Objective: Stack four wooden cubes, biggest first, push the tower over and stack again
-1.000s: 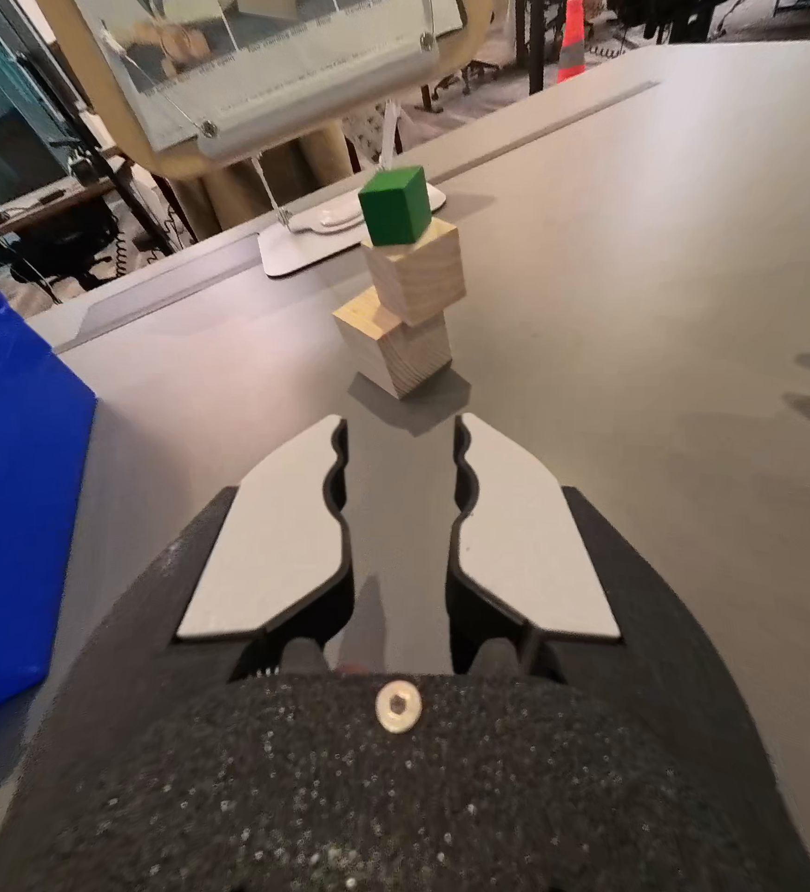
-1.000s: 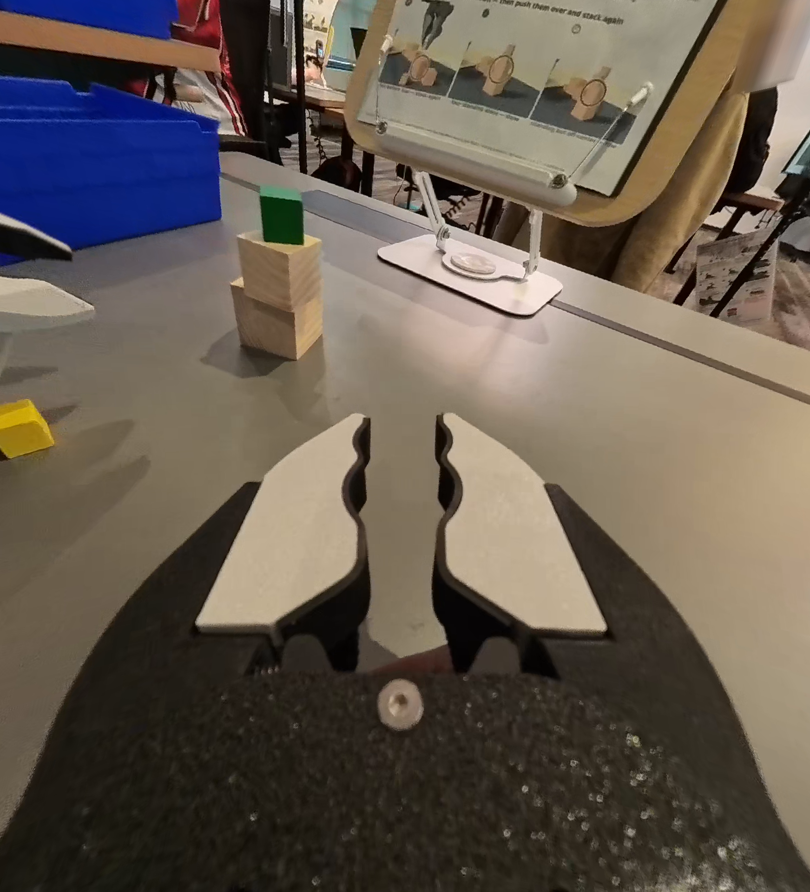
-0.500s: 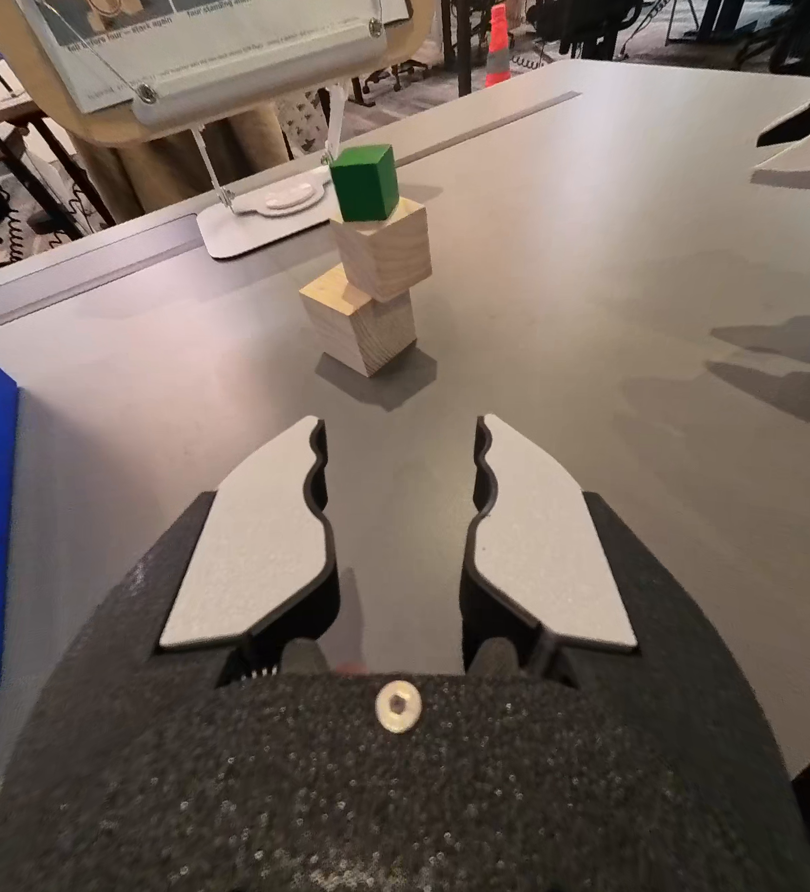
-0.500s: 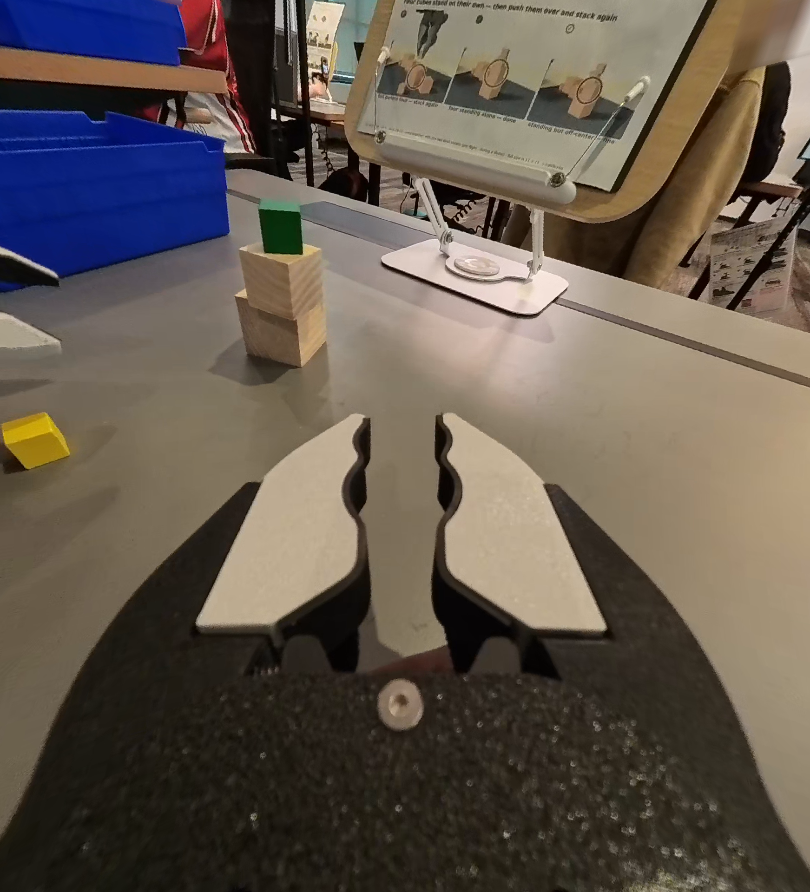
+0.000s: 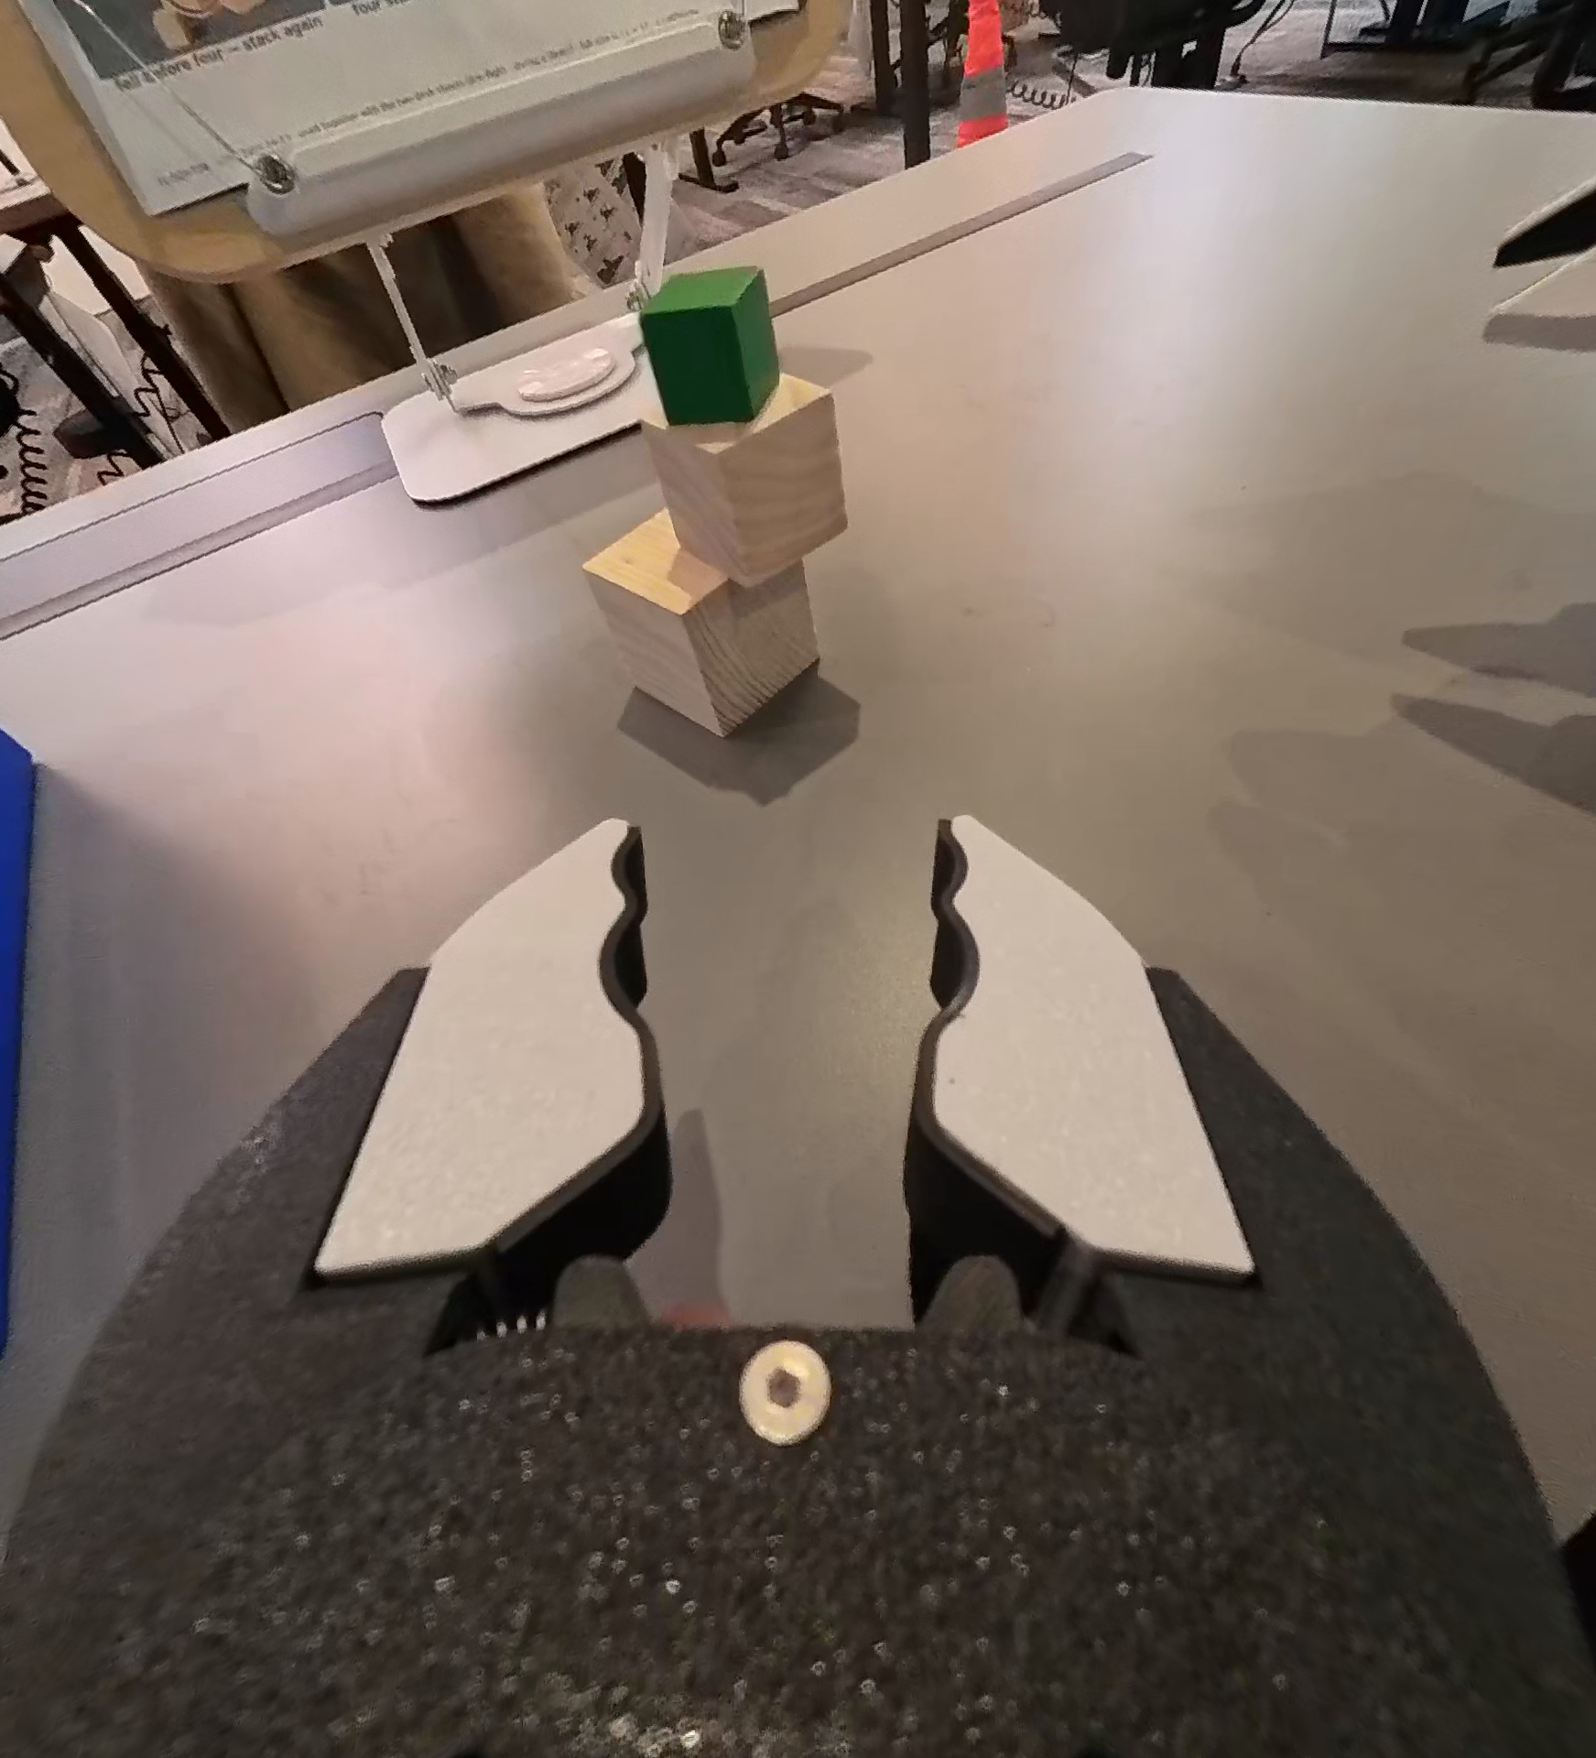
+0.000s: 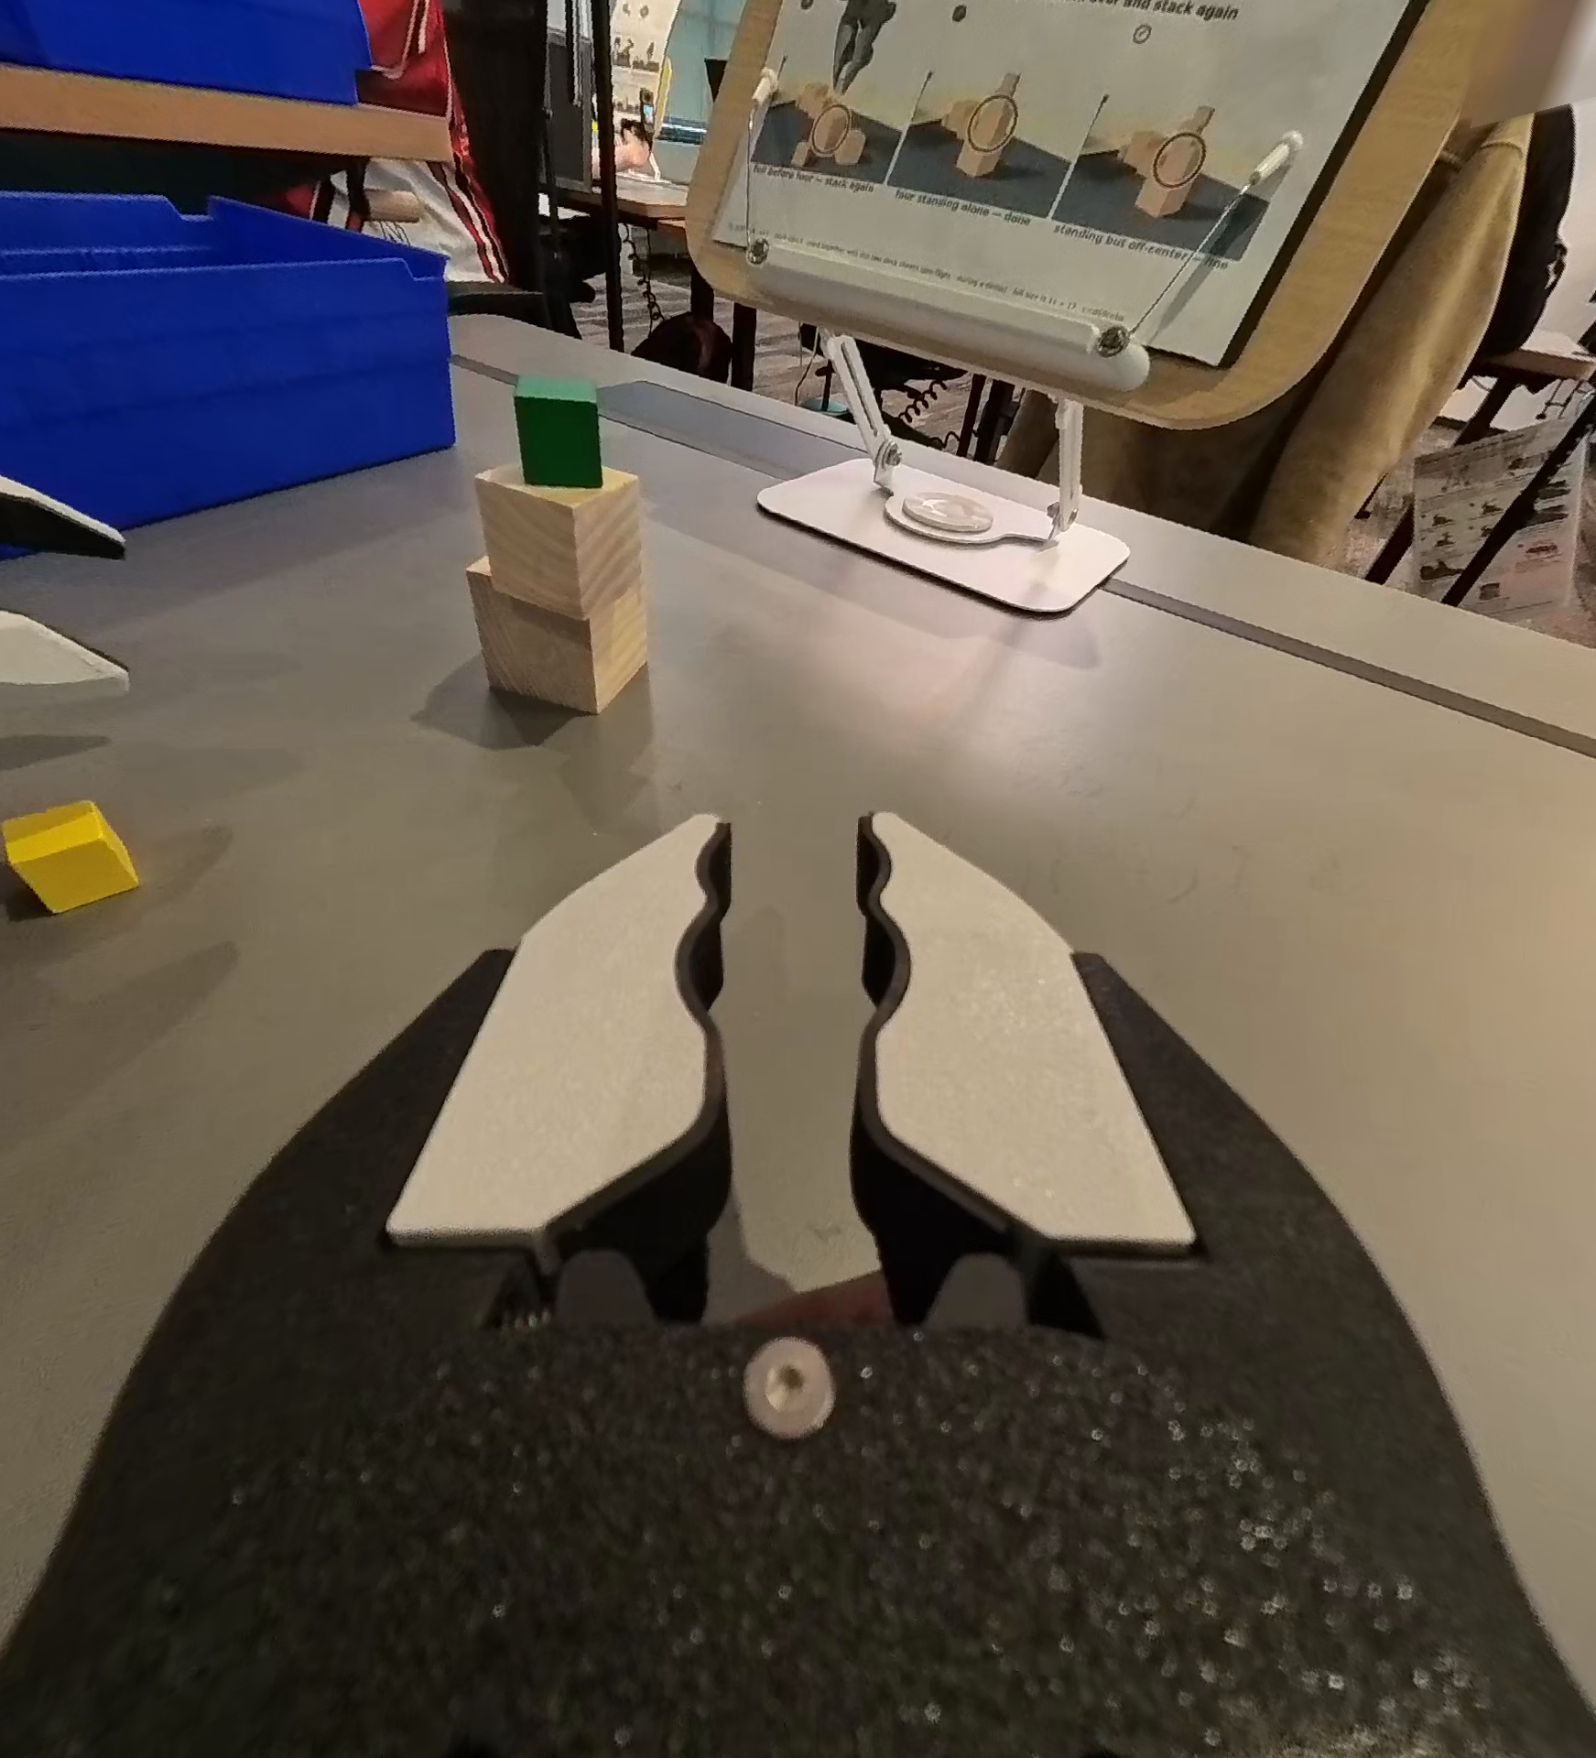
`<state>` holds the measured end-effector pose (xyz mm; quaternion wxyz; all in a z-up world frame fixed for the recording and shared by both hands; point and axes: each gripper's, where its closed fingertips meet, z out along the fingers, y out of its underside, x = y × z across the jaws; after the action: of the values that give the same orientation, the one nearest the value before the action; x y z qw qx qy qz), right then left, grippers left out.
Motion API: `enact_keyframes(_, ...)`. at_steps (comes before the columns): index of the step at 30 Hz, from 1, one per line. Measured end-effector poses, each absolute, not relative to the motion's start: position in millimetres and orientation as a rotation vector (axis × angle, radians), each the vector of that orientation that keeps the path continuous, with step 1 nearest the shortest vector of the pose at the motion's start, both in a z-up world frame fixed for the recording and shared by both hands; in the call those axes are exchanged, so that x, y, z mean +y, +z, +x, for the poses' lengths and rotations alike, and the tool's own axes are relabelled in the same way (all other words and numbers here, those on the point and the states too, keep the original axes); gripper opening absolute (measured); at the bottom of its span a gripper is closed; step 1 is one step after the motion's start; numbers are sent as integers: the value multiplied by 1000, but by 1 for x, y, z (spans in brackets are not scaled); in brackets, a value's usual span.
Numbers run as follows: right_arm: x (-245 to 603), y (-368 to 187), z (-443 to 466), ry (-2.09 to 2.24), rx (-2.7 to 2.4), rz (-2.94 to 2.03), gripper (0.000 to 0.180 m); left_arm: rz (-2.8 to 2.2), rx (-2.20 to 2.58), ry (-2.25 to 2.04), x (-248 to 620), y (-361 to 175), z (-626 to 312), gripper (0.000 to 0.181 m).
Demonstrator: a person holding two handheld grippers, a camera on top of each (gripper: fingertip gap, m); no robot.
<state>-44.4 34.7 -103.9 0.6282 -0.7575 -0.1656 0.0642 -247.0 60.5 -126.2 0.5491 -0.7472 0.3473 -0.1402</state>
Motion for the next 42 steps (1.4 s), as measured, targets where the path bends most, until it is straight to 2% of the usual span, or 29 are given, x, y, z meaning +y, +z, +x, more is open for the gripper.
enact_keyframes(6, 37, -108, -53, 157, -443, -1755, 25, -1769, 785, -247, 83, -126, -275, 56)
enact_keyframes(9, 52, -113, -80, 235, -598, -1801, 28, -1808, 736, -338, 89, -125, -281, 56)
enact_keyframes(11, 71, -115, -99, 269, -674, -1847, 47, -1816, 725, -355, 90, -125, -282, 56)
enact_keyframes(13, 95, -114, -118, 295, -716, -1850, 55, -1817, 739, -337, 90, -127, -281, 56)
enact_keyframes(14, 108, -119, -124, 296, -713, -1889, 64, -1813, 752, -325, 89, -127, -280, 56)
enact_keyframes(17, 141, -131, -148, 384, -635, -1973, 72, -1794, 784, -277, 88, -128, -277, 56)
enact_keyframes(20, 155, -129, -170, 436, -546, -1944, 70, -1780, 796, -260, 87, -128, -276, 56)
enact_keyframes(22, 159, -129, -177, 368, -565, -1913, 50, -1776, 792, -272, 87, -127, -276, 56)
enact_keyframes(23, 161, -126, -176, 314, -578, -1889, 49, -1771, 788, -281, 86, -126, -276, 56)
enact_keyframes(40, 174, -127, -192, 352, -685, -1864, 49, -1758, 794, -287, 85, -124, -276, 55)
enact_keyframes(41, 174, -125, -189, 345, -692, -1866, 49, -1757, 793, -287, 85, -124, -276, 55)
enact_keyframes(42, 174, -122, -187, 350, -699, -1861, 57, -1758, 793, -287, 85, -124, -276, 55)
